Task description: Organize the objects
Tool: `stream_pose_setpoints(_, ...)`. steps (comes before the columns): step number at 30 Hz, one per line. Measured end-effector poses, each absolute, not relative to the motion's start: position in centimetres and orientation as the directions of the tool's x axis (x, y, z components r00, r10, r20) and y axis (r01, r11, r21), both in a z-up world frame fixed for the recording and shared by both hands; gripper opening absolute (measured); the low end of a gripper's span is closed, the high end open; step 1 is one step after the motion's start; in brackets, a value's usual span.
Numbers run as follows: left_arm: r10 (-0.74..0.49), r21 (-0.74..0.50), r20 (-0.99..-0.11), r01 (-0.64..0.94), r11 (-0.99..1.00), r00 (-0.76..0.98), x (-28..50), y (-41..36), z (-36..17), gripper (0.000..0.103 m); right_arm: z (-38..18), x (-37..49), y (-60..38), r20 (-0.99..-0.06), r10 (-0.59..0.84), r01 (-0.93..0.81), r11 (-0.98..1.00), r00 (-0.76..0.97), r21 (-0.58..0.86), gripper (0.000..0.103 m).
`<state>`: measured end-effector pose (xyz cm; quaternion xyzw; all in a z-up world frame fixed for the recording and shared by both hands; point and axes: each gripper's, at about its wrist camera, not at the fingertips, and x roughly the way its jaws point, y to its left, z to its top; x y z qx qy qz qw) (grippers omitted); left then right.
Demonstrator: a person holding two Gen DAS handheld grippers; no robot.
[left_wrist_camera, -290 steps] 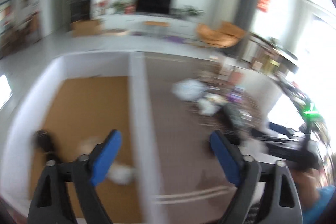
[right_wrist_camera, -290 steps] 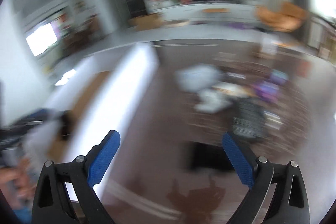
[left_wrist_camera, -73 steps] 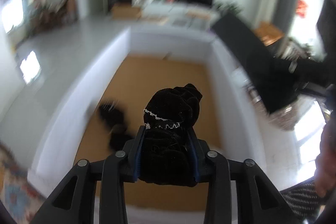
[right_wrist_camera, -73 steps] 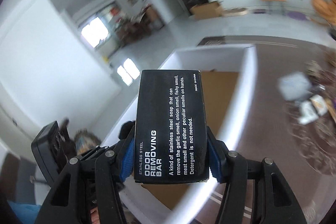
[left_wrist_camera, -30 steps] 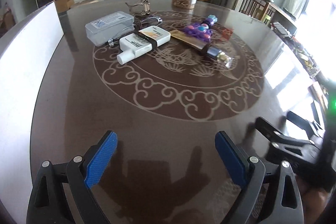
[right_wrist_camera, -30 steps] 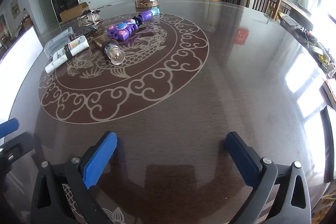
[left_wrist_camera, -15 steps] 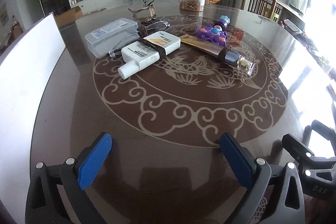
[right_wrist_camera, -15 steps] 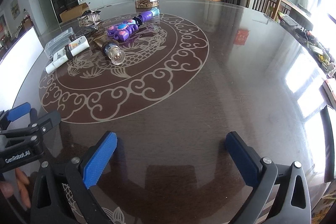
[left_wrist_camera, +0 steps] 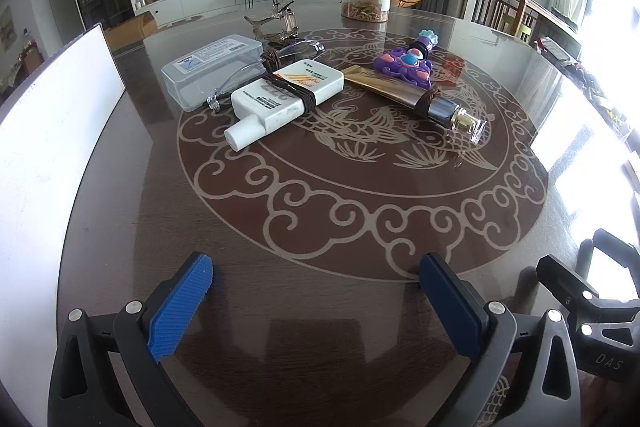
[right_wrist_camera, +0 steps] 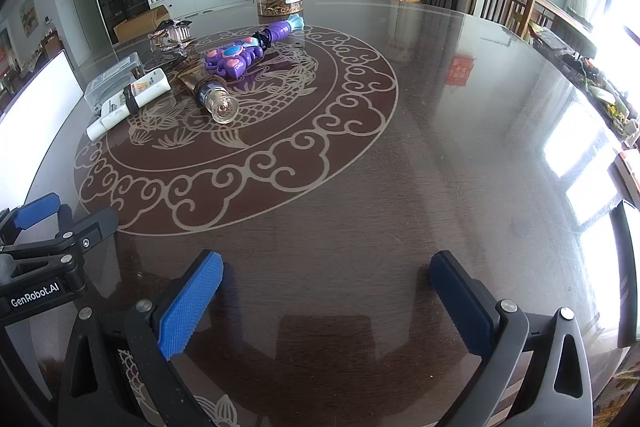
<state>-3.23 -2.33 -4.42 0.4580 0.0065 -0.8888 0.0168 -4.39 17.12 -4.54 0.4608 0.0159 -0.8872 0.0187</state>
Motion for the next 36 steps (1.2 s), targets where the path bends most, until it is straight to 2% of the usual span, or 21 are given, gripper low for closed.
stream_pose_setpoints(36,-0.023,0.003,-0.814,0.035,-0.999,-0.58,-3.44,-2.32,-4.53,0.103,-4.76,-4.81,16.76,-0.816,-0.019,0.047,-0.999,-0.577,-0.009,0.103)
